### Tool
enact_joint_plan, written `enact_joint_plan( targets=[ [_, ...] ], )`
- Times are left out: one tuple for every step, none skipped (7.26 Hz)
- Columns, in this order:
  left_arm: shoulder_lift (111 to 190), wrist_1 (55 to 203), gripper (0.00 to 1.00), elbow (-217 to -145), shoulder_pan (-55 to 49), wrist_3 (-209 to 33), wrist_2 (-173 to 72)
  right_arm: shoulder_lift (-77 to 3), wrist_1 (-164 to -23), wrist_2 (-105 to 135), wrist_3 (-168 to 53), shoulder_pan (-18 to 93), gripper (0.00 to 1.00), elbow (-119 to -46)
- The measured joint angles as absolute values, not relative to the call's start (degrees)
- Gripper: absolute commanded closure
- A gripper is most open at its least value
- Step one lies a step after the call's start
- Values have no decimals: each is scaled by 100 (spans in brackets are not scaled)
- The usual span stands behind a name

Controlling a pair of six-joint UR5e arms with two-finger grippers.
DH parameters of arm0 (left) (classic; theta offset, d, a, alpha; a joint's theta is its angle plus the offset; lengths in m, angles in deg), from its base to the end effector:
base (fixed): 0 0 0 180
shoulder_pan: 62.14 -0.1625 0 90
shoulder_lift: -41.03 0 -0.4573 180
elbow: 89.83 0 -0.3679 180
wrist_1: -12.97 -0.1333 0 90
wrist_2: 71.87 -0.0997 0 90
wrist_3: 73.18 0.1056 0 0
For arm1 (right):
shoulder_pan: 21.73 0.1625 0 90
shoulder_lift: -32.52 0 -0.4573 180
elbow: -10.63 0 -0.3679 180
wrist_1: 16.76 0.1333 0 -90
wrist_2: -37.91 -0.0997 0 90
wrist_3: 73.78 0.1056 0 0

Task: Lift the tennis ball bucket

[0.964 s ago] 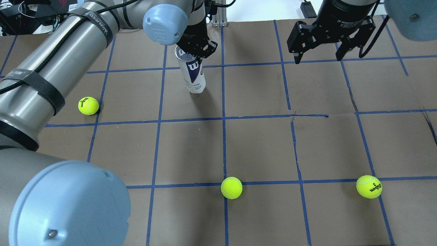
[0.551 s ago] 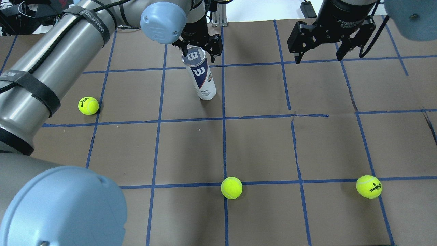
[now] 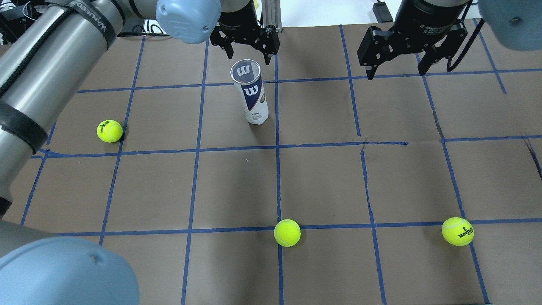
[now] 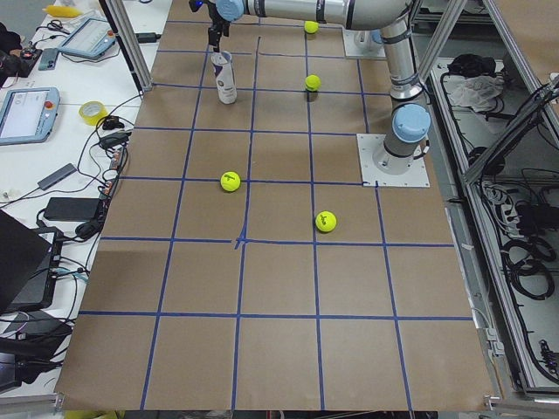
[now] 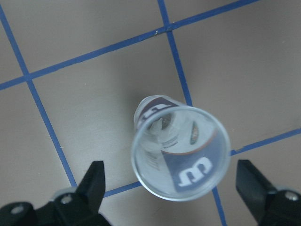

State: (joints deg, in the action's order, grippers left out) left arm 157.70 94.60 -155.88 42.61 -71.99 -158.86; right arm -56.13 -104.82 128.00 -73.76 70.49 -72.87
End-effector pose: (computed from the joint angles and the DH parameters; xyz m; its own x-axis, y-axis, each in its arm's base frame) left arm -0.3080 -0.6245 0.4586 -0.9589 0.2792 0.0502 0.2733 0.9568 -0.0995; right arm 0.1517 -0.4771 0.5528 -0.9993 -0.0383 0.0015 -0.0383 0.9977 -0.0560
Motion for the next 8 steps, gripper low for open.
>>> enact_joint_plan(
  targets=[
    [15519, 9816, 0, -15593, 4249, -7277, -15862, -5644, -10460, 12801, -7373, 7052, 0, -7287],
    [15208, 10262, 0, -15642, 4229, -7383, -15851, -5666, -10459, 12793, -7367, 7054, 0, -7287],
    [14865, 10664, 0, -15765, 4217, -7457, -15845, -5679, -10472, 12781, -7363, 7052, 0, -7287],
    [14484, 10882, 0, -16036, 4222, -7549, -15846, -5681, -10476, 12780, -7359, 7045, 0, -7287],
    [14064, 10962, 0, -16464, 4231, -7711, -15854, -5680, -10482, 12781, -7355, 7041, 0, -7287],
    [13659, 10981, 0, -16898, 4234, -7896, -15857, -5680, -10489, 12784, -7353, 7039, 0, -7287],
    [13312, 10973, 0, -17256, 4224, -8033, -15856, -5680, -10495, 12788, -7352, 7039, 0, -7287],
    [13115, 10872, 0, -17470, 4182, -8068, -15852, -5681, -10499, 12790, -7352, 7038, 0, -7287]
  ],
)
